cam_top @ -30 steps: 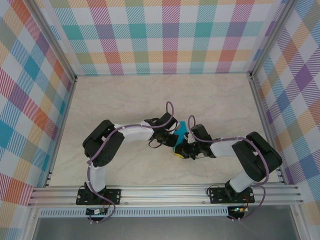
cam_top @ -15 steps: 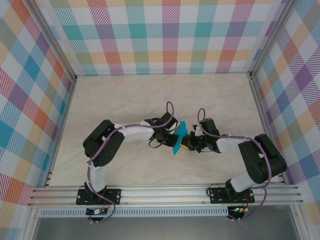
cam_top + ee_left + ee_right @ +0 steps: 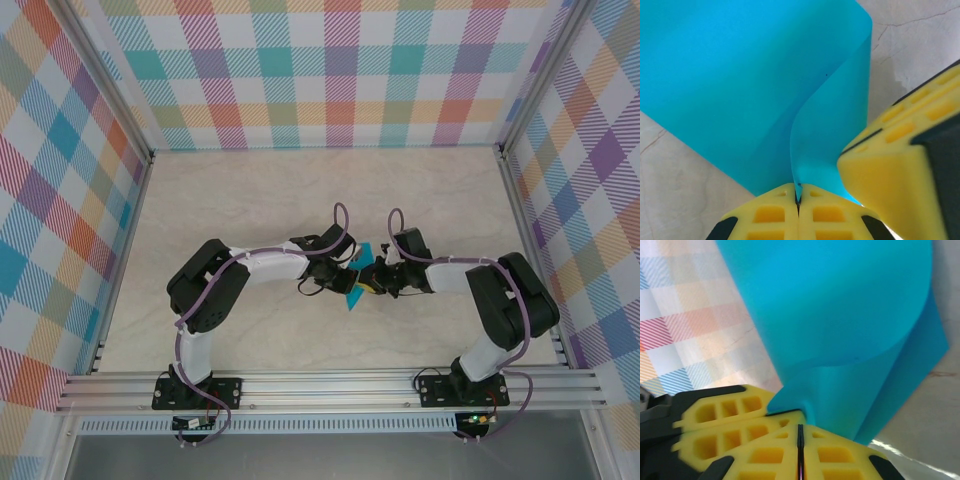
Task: Fold a paper plane with a square sheet of paper (pick it up from the middle)
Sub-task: Third fold the triangle at the center of the table.
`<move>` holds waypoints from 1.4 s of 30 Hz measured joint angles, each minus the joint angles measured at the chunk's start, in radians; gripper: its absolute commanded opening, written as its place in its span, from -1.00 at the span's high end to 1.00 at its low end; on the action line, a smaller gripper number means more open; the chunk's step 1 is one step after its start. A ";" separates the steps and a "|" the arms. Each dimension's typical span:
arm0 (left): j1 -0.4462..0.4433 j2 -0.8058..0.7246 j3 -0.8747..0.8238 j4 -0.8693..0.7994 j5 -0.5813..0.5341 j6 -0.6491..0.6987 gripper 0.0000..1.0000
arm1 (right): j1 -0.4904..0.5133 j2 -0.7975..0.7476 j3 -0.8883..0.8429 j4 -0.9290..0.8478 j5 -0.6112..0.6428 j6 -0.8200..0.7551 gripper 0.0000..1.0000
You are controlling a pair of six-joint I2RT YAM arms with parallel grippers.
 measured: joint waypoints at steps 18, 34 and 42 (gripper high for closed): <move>0.000 0.012 0.018 -0.016 0.011 0.014 0.94 | -0.024 -0.004 0.000 -0.049 0.021 -0.037 0.81; 0.000 0.013 0.020 -0.017 0.014 0.015 0.94 | -0.074 0.054 0.037 -0.053 -0.003 -0.090 0.84; 0.000 0.013 0.020 -0.018 0.014 0.015 0.94 | -0.092 0.039 0.045 -0.071 -0.018 -0.101 0.82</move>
